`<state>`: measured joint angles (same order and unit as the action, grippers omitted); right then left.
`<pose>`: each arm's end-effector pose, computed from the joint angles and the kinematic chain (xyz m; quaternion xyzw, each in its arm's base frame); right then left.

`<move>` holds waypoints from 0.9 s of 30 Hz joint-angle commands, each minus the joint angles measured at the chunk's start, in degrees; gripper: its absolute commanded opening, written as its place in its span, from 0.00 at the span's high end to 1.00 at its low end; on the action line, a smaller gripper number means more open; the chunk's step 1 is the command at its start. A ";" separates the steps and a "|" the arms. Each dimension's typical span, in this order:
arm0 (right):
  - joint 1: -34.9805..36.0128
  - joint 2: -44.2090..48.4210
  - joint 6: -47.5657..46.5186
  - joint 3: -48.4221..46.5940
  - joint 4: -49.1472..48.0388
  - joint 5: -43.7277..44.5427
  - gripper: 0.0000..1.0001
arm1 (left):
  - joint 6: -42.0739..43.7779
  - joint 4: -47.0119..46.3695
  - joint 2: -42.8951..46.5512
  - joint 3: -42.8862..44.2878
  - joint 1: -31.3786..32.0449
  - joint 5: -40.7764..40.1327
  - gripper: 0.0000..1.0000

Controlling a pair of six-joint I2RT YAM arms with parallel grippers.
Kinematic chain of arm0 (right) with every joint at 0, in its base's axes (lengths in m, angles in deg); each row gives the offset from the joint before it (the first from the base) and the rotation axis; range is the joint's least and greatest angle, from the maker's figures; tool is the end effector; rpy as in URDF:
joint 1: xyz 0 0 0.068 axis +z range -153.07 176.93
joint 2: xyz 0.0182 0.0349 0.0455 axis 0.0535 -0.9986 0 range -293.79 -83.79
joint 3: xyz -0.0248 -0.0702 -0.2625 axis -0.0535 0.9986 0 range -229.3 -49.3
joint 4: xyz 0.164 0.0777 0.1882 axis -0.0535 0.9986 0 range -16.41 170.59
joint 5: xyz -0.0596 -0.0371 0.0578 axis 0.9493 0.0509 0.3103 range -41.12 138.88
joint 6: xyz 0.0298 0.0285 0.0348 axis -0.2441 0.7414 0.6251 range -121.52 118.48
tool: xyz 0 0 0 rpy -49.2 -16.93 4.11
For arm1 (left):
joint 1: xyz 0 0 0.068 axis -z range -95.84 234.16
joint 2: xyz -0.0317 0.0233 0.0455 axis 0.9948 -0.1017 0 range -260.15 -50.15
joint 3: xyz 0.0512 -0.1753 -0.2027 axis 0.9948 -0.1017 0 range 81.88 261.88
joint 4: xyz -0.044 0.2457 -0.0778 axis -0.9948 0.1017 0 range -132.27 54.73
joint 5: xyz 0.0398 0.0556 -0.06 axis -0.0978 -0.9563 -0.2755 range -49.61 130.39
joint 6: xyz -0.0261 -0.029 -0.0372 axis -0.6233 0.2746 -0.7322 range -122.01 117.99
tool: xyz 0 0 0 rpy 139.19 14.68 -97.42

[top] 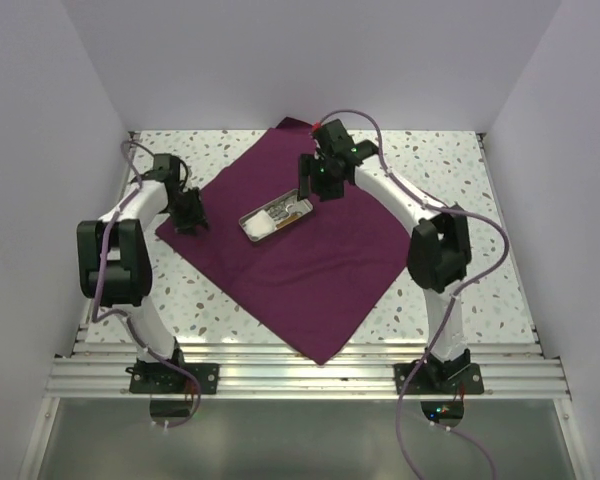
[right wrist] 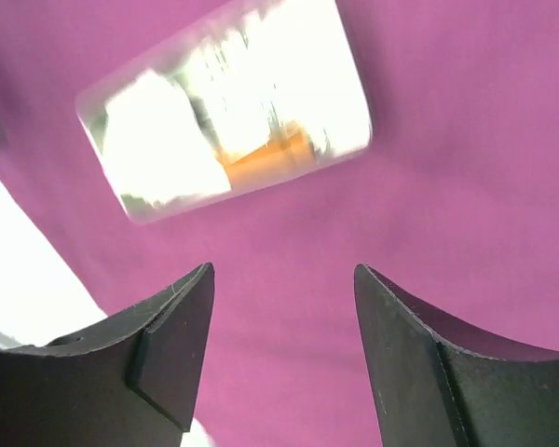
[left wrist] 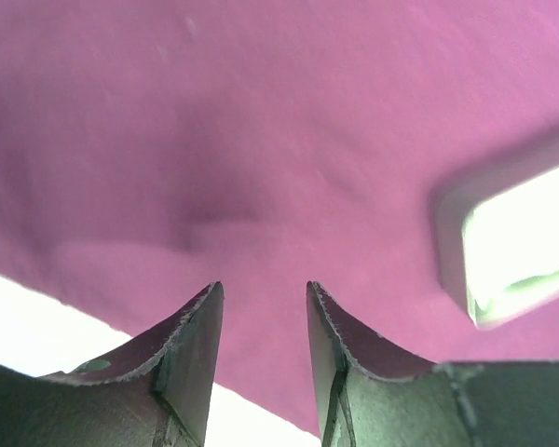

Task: Prepare the surgical pack

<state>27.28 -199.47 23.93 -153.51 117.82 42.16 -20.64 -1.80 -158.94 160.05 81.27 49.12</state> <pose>0.3845 0.2301 0.2712 -0.0580 0.9523 0.1873 0.2339 0.3816 0.0138 0.1870 -0.1713 0.9686 -0.0968 0.1519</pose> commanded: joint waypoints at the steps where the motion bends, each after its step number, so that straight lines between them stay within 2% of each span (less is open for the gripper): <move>1: -0.20 -11.10 -1.28 -14.21 6.91 3.81 0.34 | -2.46 -3.11 9.98 -6.51 0.35 3.83 0.55; 4: -0.29 -18.33 -2.68 -24.34 8.95 6.02 0.35 | -2.02 -2.86 13.33 -10.23 0.44 2.79 0.55; 6: -0.20 -20.02 -5.48 -26.83 8.07 6.55 0.37 | -1.76 -1.80 15.27 -11.19 0.43 2.69 0.56; 10: -0.20 -19.85 -10.49 -23.51 1.75 8.48 0.37 | -3.25 -5.04 19.75 -15.76 0.44 5.85 0.57; 14: -0.29 -23.88 -12.35 -25.87 1.74 9.27 0.40 | -4.39 -7.77 21.34 -19.89 0.35 8.40 0.57; 17: -0.38 -25.56 -11.57 -27.28 1.74 8.04 0.47 | -3.34 -7.60 20.29 -20.43 0.44 8.49 0.58; 24: -0.38 -26.70 -10.33 -24.73 -0.46 7.86 0.55 | -3.51 -6.54 19.23 -17.53 0.43 7.97 0.59; 27: -0.29 -27.75 -9.81 -25.26 -0.11 7.69 0.66 | -5.09 -7.16 19.76 -17.35 0.43 8.49 0.59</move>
<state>27.24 -226.51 14.03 -178.05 119.18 49.42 -24.14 -6.70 -139.51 140.21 81.62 56.42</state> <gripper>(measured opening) 0.366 0.412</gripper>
